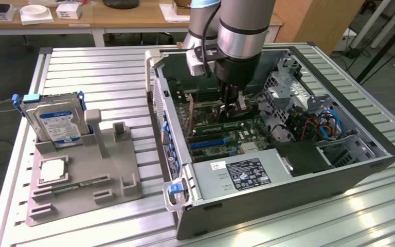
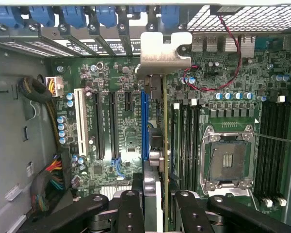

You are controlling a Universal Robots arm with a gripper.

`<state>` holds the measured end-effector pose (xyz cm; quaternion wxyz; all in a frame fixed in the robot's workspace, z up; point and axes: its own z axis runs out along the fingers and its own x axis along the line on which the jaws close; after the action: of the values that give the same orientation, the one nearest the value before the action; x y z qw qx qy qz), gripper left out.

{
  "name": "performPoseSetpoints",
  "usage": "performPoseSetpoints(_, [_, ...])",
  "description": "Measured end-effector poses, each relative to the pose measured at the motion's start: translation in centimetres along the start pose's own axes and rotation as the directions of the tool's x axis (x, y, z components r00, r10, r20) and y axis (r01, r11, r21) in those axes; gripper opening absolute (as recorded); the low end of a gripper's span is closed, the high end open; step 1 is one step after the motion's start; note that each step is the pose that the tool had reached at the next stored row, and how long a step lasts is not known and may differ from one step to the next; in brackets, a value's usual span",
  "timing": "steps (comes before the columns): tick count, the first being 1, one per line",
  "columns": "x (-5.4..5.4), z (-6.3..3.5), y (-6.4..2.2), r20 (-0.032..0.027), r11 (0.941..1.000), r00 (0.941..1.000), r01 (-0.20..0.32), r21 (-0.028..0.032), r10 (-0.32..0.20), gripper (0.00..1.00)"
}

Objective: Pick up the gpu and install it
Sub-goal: 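Insert the gpu into the slot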

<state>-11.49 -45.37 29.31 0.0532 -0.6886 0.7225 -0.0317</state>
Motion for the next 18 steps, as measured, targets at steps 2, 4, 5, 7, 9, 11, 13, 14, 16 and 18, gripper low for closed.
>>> performPoseSetpoints(2, [0.0,0.17,0.22,0.0001,1.0,1.0,0.0,0.0007,0.0,0.29])
performPoseSetpoints(4, [0.0,0.32,0.47,0.0,1.0,1.0,0.0,0.0012,0.0,0.29])
performPoseSetpoints(5, [0.0,0.4,0.56,0.0,1.0,1.0,0.0,0.0015,0.0,0.29])
performPoseSetpoints(7, [0.0,0.51,0.68,0.0001,1.0,1.0,0.0,0.002,0.0,0.29])
performPoseSetpoints(9, [0.1,0.65,0.75,0.0001,1.0,1.0,0.0,0.0025,0.0,0.29])
performPoseSetpoints(11, [0.1,0.78,0.77,0.0,1.0,1.0,0.0,0.0027,0.0,0.29])
performPoseSetpoints(13, [0.1,0.91,0.8,0.0001,1.0,1.0,-0.001,0.0029,0.001,0.29])
performPoseSetpoints(14, [0.1,0.98,0.82,0.0,1.0,1.0,-0.001,0.003,0.001,0.29])
performPoseSetpoints(16, [0.1,1.14,0.87,0.0001,1.0,1.0,-0.001,0.0033,0.001,0.29])
performPoseSetpoints(18, [0.1,1.29,0.96,0.0001,1.0,1.0,-0.001,0.0036,0.001,0.29])
